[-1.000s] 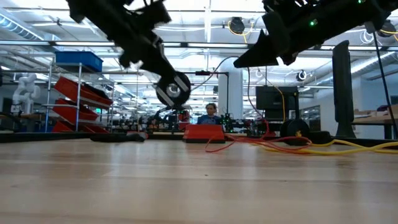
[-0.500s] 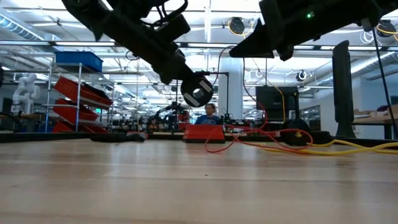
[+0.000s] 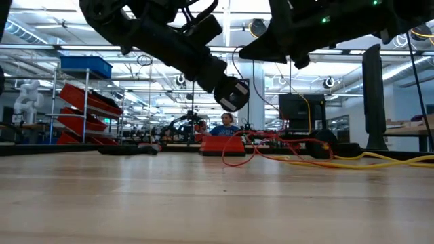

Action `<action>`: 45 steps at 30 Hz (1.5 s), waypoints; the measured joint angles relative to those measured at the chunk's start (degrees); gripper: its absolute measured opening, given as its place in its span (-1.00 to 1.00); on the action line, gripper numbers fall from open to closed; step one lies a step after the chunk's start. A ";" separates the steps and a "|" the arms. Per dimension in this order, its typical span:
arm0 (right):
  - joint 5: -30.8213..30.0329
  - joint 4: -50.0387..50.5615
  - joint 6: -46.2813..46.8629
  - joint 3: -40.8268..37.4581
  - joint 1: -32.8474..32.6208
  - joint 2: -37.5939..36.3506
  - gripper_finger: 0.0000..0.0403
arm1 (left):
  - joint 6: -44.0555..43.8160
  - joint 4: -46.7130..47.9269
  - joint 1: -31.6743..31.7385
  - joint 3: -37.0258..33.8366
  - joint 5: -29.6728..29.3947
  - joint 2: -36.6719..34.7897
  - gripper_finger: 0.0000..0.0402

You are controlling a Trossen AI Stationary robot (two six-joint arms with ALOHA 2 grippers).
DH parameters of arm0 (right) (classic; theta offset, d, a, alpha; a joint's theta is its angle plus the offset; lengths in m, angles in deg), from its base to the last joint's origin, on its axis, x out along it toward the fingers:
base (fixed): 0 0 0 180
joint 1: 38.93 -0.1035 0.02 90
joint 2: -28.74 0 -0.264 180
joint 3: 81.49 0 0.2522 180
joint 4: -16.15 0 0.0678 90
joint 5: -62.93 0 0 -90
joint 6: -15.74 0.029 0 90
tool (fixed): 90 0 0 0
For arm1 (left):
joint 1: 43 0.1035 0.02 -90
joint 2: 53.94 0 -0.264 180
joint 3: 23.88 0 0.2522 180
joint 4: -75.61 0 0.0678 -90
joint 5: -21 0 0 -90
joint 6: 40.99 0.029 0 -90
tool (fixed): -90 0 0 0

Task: Coil cords
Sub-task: Coil the red wire onto the spool

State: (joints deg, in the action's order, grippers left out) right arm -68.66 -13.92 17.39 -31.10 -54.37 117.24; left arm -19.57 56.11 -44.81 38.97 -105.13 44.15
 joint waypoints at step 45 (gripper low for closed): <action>-0.70 -6.45 0.45 -0.02 7.03 13.95 -1.00 | -9.11 -1.20 0.30 0.25 15.21 -9.46 -1.00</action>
State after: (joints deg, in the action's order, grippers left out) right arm -69.36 -20.38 17.84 -31.13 -47.34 131.19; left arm -28.67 54.91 -44.51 39.23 -89.92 34.69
